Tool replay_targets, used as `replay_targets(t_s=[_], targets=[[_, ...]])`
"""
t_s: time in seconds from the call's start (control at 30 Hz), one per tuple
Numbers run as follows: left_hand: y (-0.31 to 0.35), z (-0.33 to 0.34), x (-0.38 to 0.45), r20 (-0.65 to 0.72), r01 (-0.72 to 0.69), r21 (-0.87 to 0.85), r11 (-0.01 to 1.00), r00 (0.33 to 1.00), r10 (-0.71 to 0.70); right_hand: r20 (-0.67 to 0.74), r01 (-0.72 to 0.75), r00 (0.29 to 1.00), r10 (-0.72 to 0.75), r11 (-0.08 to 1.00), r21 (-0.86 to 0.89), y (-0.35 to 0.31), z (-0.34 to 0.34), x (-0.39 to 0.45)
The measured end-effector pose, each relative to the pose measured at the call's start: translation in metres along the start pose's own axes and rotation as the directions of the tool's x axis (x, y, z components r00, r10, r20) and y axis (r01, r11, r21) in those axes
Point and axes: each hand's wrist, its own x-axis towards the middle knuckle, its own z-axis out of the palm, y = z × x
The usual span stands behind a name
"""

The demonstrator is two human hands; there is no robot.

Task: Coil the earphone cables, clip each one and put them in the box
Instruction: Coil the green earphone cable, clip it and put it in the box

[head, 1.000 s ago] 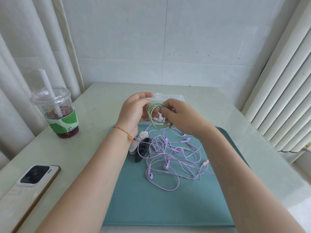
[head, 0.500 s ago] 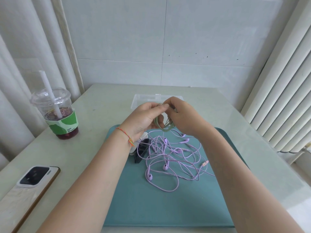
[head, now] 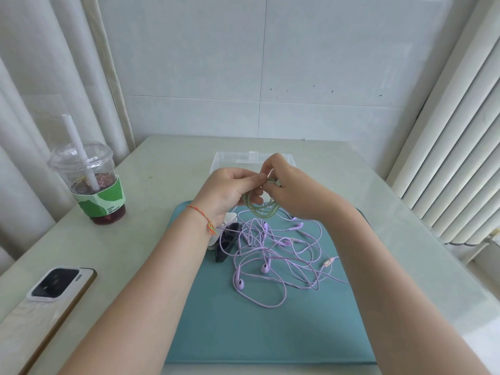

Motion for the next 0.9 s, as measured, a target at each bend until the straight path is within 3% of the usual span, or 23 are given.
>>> replay_targets(t_s=[0.2,0.33,0.47,0.6,0.9], targets=[[-0.0009,-0.0008,0.0028,-0.075,-0.047,-0.011,0.999,0.996,0.046,-0.04,-0.033,0.998,0.038,0.992,0.126,-0.0023,-0.0016,-0.0002],[0.0021,0.0,0.0038,-0.134,0.005,-0.184,0.983,0.991,-0.03,-0.153,-0.024,0.986,0.064,0.967,0.253,-0.0041,0.0019,0.0013],[0.0071,0.001,0.0027,-0.075,0.078,-0.355,0.932,0.991,-0.112,-0.24,-0.018,0.963,0.126,0.914,0.406,-0.0035,0.0023,0.0036],[0.0068,0.0029,0.0019,-0.049,0.101,-0.38,0.919,0.99,-0.129,-0.261,-0.007,0.957,0.123,0.914,0.407,-0.0024,0.0025,0.0039],[0.0005,-0.0001,0.0067,-0.142,0.081,-0.314,0.946,0.981,-0.131,-0.255,0.021,0.965,0.068,0.943,0.332,-0.0006,0.0074,0.005]])
